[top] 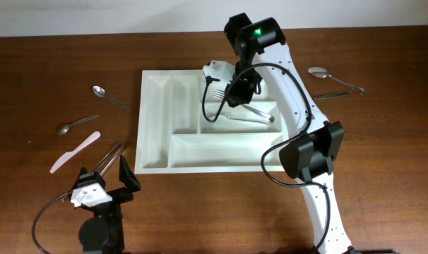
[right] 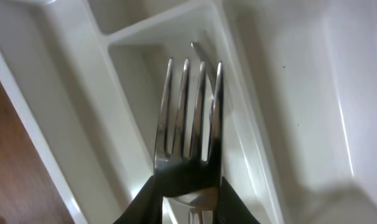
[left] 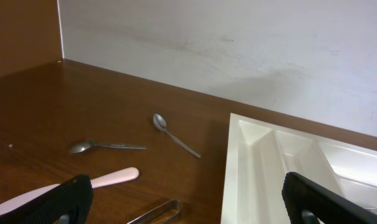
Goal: Pack container
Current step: 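Carry the fork over the tray's middle compartment, then lower the fork beside the first fork and open the right gripper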
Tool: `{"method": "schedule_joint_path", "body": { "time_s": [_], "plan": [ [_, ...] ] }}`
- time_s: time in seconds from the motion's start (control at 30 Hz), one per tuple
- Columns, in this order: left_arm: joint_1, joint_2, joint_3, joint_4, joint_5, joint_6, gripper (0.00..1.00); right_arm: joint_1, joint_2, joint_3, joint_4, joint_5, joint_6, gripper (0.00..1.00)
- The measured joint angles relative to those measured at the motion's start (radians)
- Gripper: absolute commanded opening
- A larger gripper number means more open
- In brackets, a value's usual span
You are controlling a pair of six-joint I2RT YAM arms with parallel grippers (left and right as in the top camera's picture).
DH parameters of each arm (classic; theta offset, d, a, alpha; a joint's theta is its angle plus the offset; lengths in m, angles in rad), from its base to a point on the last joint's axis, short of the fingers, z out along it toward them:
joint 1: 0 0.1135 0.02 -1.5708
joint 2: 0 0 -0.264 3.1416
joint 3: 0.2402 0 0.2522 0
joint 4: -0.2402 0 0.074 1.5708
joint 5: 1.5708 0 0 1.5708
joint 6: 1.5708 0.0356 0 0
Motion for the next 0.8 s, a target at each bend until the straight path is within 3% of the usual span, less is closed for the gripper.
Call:
{"method": "schedule_joint_path", "body": {
  "time_s": [0.33,0.7,0.8],
  "plan": [
    [0.000,0.000,0.000,0.000,0.000,0.000,0.99,-0.013,-0.001,-0.154,0.064,-0.042,-0.151,0.04],
    [0.000,0.000,0.000,0.000,0.000,0.000,0.99,-0.013,-0.001,-0.207,0.098,-0.045,-0.189,0.04],
    [0.000,0.000,0.000,0.000,0.000,0.000,0.99,-0.013,-0.001,-0.207,0.099,-0.045,-0.191,0.09]
  ]
}}
